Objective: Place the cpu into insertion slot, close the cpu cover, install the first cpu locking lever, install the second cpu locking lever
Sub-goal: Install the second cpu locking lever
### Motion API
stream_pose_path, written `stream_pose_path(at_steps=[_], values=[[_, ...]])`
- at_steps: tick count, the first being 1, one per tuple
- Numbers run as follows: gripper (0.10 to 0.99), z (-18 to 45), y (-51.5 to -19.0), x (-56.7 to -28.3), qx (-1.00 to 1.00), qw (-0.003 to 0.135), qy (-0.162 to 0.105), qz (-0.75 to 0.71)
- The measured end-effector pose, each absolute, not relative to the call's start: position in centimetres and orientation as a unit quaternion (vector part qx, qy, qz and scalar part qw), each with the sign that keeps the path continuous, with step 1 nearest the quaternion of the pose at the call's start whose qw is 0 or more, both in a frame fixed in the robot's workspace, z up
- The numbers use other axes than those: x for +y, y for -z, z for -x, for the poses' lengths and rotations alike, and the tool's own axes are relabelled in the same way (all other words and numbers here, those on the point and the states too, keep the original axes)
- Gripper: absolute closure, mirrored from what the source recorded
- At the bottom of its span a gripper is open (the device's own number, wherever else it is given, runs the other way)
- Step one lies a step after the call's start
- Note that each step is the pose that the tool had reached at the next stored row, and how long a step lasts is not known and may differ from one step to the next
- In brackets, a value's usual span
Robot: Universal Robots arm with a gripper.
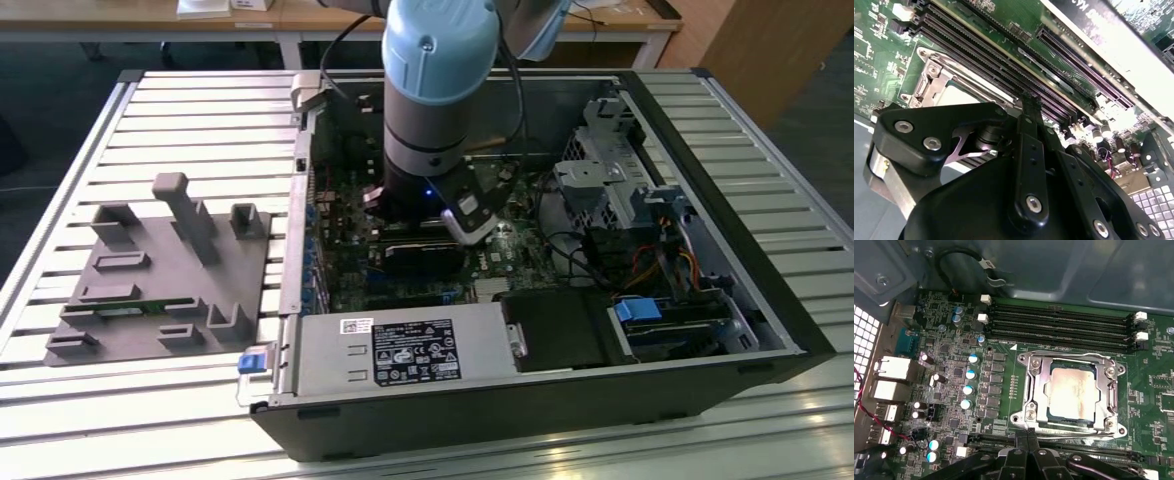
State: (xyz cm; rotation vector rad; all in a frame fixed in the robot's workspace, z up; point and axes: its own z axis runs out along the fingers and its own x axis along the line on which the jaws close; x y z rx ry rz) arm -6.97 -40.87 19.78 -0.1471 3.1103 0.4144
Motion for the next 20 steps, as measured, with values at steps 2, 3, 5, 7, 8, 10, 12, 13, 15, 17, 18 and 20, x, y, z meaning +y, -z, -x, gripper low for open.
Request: stream_pose_path(at_steps=[2, 3, 5, 7, 8, 10, 12, 13, 15, 17, 18, 20], values=[[0.969, 6.98, -19.67, -40.87, 0.99, 0.0, -0.132, 0.047], [0.969, 7.01, -19.63, -40.87, 0.99, 0.0, -0.132, 0.047], [0.969, 7.04, -19.53, -40.87, 0.99, 0.0, -0.132, 0.047], [0.969, 7.06, -19.43, -40.88, 0.99, 0.0, -0.133, 0.047], [0.969, 7.07, -19.4, -40.88, 0.99, 0.0, -0.133, 0.048], [0.969, 7.09, -19.33, -40.87, 0.99, 0.0, -0.136, 0.048], [0.969, 7.09, -19.3, -40.87, 0.989, 0.0, -0.138, 0.048], [0.969, 7.09, -19.28, -40.87, 0.989, 0.0, -0.14, 0.048], [0.969, 7.09, -19.28, -40.87, 0.989, 0.0, -0.142, 0.048], [0.969, 7.1, -19.27, -40.87, 0.988, 0.001, -0.144, 0.048], [0.969, 7.11, -19.26, -40.87, 0.988, 0.001, -0.145, 0.048], [0.969, 7.17, -19.24, -40.87, 0.988, 0.001, -0.146, 0.048]])
